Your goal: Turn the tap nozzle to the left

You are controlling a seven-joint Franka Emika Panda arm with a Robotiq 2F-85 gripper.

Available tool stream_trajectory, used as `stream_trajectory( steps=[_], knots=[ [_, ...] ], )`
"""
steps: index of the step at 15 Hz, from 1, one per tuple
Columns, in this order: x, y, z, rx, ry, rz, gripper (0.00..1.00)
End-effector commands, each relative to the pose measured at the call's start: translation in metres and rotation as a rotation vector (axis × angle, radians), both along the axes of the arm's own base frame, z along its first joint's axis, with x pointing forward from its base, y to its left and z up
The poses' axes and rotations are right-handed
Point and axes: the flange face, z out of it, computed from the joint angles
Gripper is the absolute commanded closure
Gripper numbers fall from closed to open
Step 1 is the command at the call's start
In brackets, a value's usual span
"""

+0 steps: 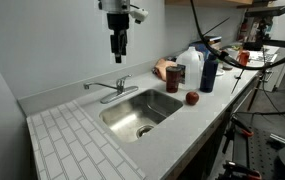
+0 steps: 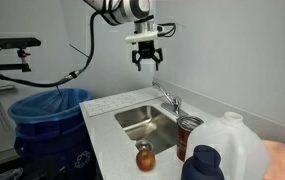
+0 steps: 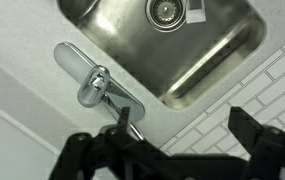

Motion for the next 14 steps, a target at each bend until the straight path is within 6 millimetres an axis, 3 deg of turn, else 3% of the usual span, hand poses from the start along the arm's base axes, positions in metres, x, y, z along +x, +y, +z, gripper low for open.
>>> stream_trajectory(
  steps=[1, 6, 7, 14],
  knots=[
    [-0.035, -0.014, 0.025, 0.035, -0.037, -0.023, 0.00],
    [-0.063, -0.017, 0.038, 0.043, -0.060, -0.032, 0.00],
    [-0.046, -0.012, 0.035, 0.025, -0.038, -0.025, 0.00],
    [-0.057, -0.013, 0.034, 0.023, -0.044, -0.024, 0.00]
  ],
)
